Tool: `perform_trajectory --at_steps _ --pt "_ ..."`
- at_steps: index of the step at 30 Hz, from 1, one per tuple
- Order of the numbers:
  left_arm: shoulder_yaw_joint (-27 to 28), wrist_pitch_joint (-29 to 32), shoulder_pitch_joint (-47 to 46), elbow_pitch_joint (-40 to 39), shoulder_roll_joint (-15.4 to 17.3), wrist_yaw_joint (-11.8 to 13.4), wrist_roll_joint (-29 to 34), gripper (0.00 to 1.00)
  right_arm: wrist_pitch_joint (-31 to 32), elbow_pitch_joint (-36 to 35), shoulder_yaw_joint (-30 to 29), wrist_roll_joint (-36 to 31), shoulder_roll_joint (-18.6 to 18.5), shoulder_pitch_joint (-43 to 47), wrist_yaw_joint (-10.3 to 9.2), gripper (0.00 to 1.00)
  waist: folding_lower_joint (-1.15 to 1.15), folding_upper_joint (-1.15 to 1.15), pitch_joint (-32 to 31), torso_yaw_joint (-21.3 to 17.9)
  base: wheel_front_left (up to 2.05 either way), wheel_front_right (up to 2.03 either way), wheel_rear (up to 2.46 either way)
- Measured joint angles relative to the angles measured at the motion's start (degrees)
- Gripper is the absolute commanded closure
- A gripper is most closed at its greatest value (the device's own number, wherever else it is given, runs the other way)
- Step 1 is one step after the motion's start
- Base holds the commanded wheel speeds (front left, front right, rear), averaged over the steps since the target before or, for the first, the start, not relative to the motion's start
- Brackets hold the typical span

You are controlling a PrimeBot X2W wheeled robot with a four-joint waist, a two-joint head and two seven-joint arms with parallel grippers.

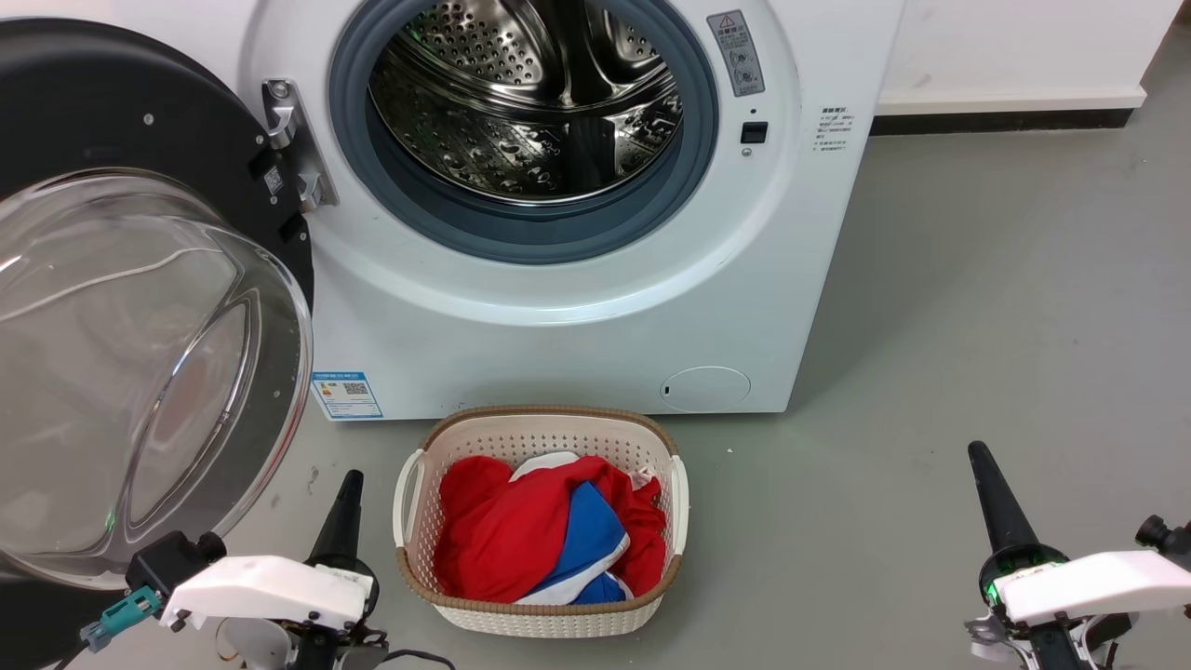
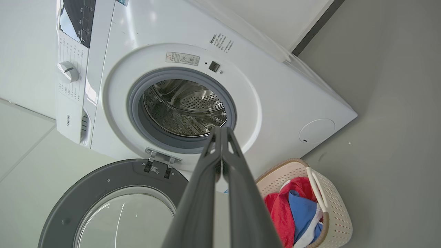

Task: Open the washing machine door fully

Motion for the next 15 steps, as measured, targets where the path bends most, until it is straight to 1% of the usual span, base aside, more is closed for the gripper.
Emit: perform_trajectory --at_steps 15 --pt "2.9 2.0 -0.7 0.5 -1.5 -2.3 -7.0 1.00 1.0 1.2 -0.6 8.8 0.0 -1.1 0.00 1.00 0.00 0.00 0.0 0.4 0.00 0.00 0.00"
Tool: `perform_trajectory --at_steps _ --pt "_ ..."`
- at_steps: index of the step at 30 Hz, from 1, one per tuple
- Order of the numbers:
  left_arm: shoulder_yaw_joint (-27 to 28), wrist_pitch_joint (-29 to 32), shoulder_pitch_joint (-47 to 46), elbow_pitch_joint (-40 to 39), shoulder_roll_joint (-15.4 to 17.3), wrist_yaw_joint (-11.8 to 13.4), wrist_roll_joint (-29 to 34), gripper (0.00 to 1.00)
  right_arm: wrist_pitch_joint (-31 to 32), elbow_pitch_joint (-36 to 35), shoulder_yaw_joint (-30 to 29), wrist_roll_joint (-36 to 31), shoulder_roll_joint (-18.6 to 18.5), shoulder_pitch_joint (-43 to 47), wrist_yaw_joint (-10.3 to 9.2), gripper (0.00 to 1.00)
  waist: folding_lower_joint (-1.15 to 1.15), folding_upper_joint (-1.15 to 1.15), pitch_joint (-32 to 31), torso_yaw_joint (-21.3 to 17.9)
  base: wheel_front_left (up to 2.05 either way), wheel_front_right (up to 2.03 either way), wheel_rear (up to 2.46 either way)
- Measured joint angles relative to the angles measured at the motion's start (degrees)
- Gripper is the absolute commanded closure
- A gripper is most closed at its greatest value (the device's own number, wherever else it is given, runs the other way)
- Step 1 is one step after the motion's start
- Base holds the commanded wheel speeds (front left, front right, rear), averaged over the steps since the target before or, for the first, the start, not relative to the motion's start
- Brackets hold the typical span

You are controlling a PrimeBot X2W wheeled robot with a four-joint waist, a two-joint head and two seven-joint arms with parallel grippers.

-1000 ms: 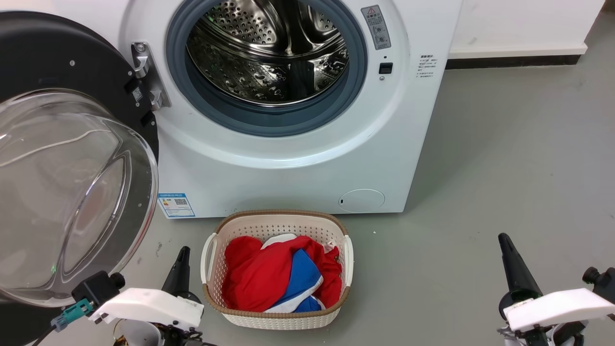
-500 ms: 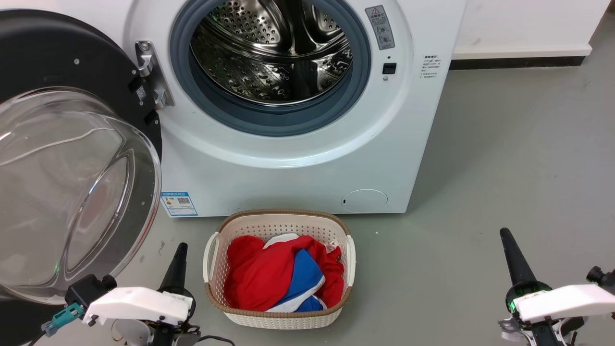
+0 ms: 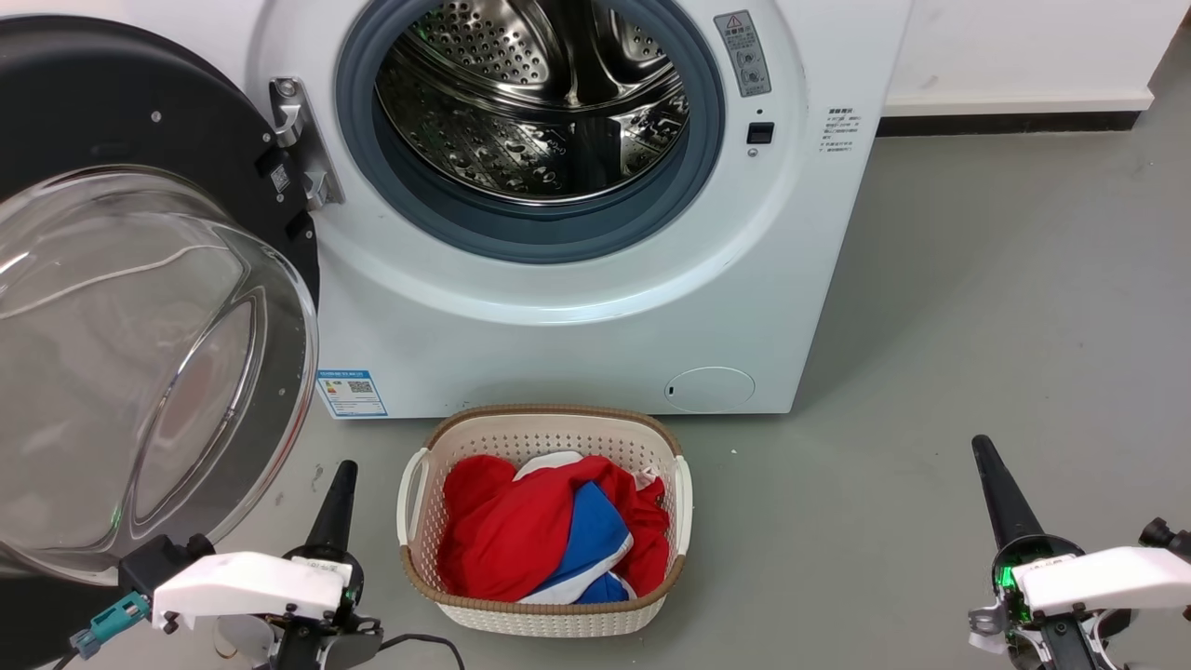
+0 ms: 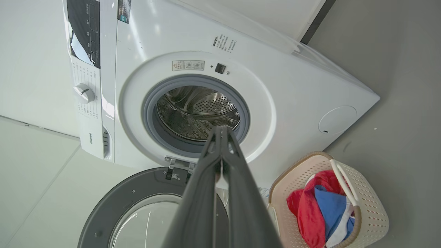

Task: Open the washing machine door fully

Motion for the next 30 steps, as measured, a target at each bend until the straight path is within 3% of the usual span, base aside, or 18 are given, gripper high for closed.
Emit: perform_trajectory --at_steps 30 --pt "4.9 3.3 -0.7 0.9 -2.5 -3.6 -11.5 1.00 1.8 2.1 -1.0 14.7 0.0 -1.8 0.00 1.00 0.00 0.00 0.0 0.8 0.00 0.00 0.00"
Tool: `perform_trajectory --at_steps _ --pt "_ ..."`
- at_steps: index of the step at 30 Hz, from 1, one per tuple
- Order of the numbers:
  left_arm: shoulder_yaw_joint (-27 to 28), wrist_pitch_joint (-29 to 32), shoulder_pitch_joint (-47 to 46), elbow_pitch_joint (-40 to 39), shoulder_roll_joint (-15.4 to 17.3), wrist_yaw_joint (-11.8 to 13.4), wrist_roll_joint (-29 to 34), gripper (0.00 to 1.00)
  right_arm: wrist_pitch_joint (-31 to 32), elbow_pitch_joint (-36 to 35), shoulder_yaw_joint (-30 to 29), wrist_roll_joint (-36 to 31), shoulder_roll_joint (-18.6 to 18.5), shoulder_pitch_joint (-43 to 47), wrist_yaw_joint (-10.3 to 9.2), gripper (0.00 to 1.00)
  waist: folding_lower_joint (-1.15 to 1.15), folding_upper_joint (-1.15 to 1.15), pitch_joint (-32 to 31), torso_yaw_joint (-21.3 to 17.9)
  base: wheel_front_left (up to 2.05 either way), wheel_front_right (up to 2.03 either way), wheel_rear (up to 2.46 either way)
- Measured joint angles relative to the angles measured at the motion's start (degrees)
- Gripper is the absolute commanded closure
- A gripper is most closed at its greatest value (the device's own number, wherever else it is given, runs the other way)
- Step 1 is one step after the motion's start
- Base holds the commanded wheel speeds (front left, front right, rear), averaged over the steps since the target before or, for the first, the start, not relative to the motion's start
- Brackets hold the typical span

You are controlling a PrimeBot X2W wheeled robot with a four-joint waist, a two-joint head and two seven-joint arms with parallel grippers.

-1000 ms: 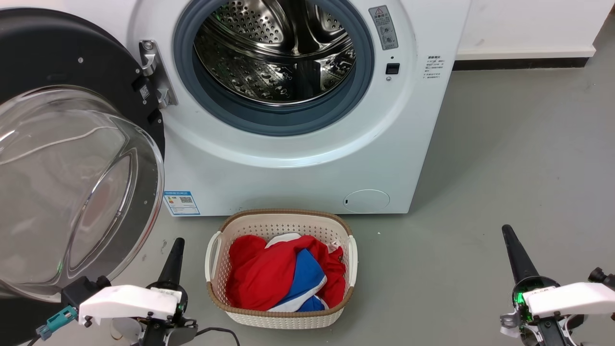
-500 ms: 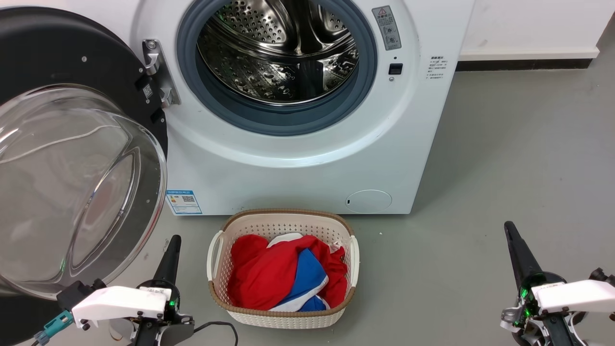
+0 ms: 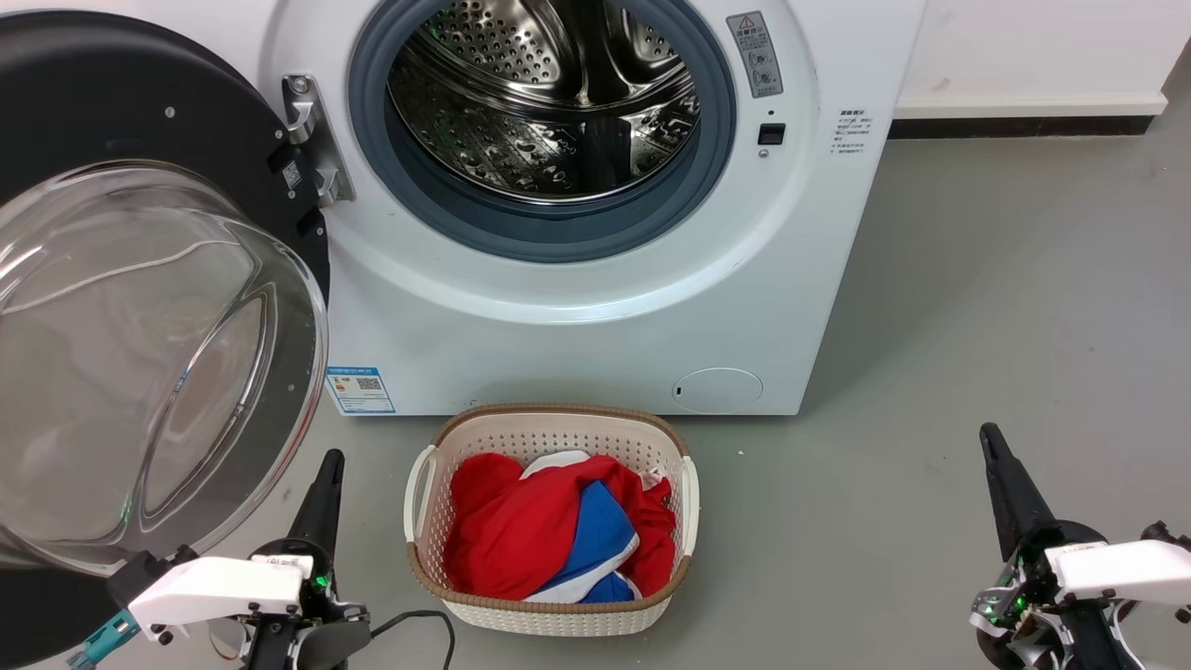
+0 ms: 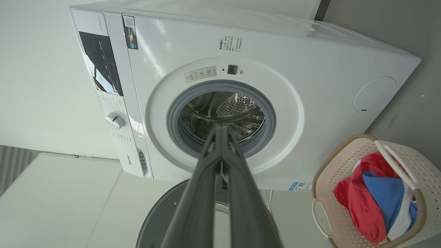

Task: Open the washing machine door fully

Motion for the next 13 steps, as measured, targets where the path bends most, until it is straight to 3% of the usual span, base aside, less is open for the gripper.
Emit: perform_trajectory --at_steps 13 --pt "1.8 1.2 -0.4 0.4 -1.0 -1.3 -4.1 1.00 0.8 0.7 -0.4 5.4 0.0 -0.8 0.00 1.00 0.00 0.00 0.0 0.3 0.00 0.00 0.00"
